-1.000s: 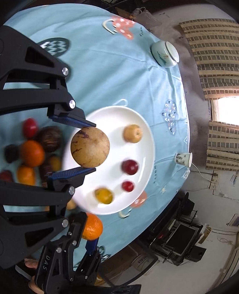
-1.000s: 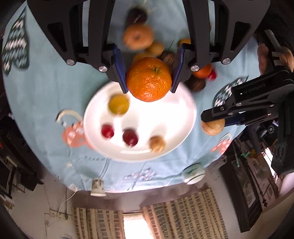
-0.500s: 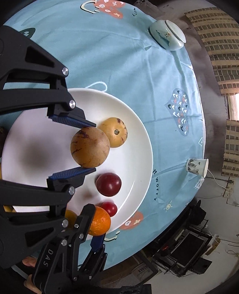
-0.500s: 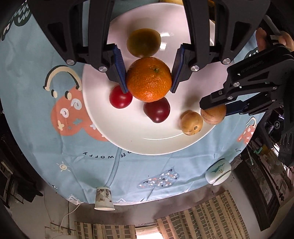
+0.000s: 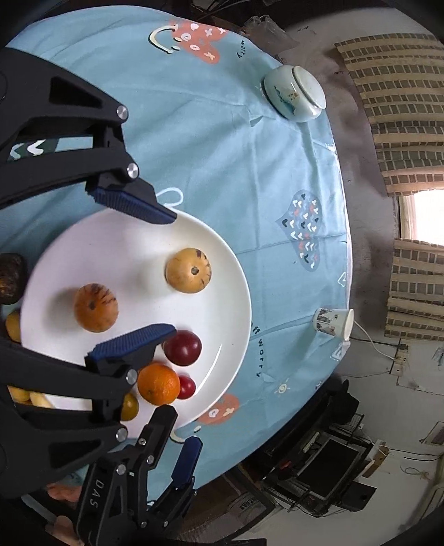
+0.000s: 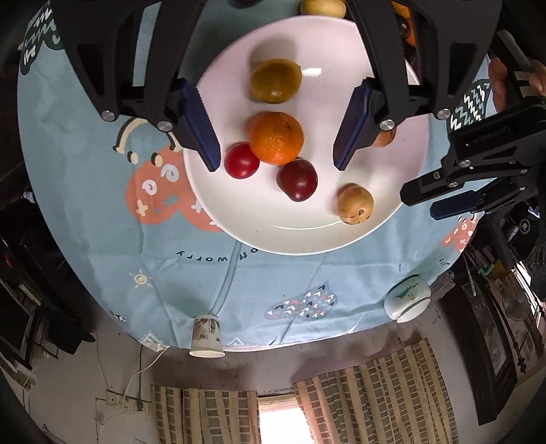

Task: Organize fruits
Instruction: 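Carry both fruits onto the white plate and open both tools, then grasp a red plum with the left tool while the right tool grasps a dark cherry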

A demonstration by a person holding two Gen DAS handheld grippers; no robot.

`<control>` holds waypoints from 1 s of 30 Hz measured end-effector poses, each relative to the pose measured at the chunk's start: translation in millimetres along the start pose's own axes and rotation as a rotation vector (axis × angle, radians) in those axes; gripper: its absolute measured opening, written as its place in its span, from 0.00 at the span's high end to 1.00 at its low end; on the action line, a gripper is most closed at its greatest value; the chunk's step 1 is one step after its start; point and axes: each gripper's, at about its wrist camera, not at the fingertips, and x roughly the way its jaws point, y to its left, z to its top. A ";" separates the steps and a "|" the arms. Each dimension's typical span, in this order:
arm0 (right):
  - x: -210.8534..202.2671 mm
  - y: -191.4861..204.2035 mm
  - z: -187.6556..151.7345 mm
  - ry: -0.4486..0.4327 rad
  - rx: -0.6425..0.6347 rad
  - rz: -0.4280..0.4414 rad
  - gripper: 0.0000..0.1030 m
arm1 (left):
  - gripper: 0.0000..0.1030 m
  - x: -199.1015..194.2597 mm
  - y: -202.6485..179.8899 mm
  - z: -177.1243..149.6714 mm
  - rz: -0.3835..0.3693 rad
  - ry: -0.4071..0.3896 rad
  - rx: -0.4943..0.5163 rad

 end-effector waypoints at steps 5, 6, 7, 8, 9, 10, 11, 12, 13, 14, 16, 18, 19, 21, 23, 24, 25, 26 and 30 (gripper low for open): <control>-29.8 9.6 -18.6 -0.003 -0.018 -0.003 0.32 | 0.29 -46.6 -1.4 -28.4 0.004 -0.049 0.002; -35.6 12.3 -25.1 -0.001 -0.022 0.000 0.32 | 0.21 -55.1 -1.2 -38.2 0.002 -0.053 -0.003; -42.4 16.1 -33.8 0.004 -0.026 0.006 0.32 | 0.17 -62.7 -0.6 -48.4 0.000 -0.058 -0.012; -47.5 18.2 -40.9 0.006 -0.029 0.012 0.32 | 0.16 -68.6 -0.3 -58.6 -0.005 -0.059 -0.020; -53.6 20.5 -50.3 0.007 -0.031 0.021 0.32 | 0.15 -74.2 -0.3 -70.5 -0.013 -0.058 -0.024; -59.5 22.6 -60.4 0.007 -0.032 0.027 0.31 | 0.15 -78.8 -0.6 -82.4 -0.018 -0.056 -0.026; -64.2 24.2 -69.0 0.008 -0.033 0.027 0.27 | 0.15 -82.9 -1.1 -94.0 -0.010 -0.055 -0.027; -69.1 26.1 -79.7 0.007 -0.035 0.024 0.21 | 0.15 -87.0 -2.3 -106.4 0.002 -0.056 -0.028; -73.8 28.1 -90.4 0.007 -0.038 0.020 0.19 | 0.12 -90.8 -3.2 -118.8 0.007 -0.057 -0.028; -77.7 29.7 -99.3 0.007 -0.042 0.017 0.14 | 0.12 -94.0 -3.9 -129.7 0.006 -0.055 -0.028; -85.9 31.6 -120.6 0.009 -0.049 0.014 0.11 | 0.11 -98.6 -6.2 -151.9 0.007 -0.042 -0.030; -90.8 31.4 -137.3 0.019 -0.043 0.005 0.11 | 0.11 -102.1 -8.9 -173.0 0.000 -0.028 -0.030; -92.6 30.7 -146.0 0.024 -0.036 0.000 0.11 | 0.11 -103.2 -10.0 -181.9 -0.005 -0.022 -0.029; -94.0 29.6 -164.8 0.039 -0.016 -0.006 0.11 | 0.11 -103.5 -14.6 -197.6 -0.014 -0.005 -0.021; -90.3 29.8 -180.0 0.070 -0.004 -0.009 0.11 | 0.11 -101.8 -21.1 -210.2 -0.022 0.018 -0.010; -87.5 30.8 -186.6 0.088 -0.002 -0.011 0.11 | 0.11 -100.6 -23.7 -214.7 -0.025 0.029 -0.005; -84.9 32.4 -191.7 0.104 -0.003 -0.013 0.11 | 0.11 -99.3 -26.0 -218.5 -0.028 0.037 0.000; -83.8 34.2 -196.3 0.112 -0.004 -0.013 0.11 | 0.11 -98.7 -28.9 -221.1 -0.028 0.044 0.007; -87.6 39.5 -204.1 0.106 -0.006 -0.013 0.11 | 0.11 -102.1 -37.1 -228.7 -0.012 0.046 0.025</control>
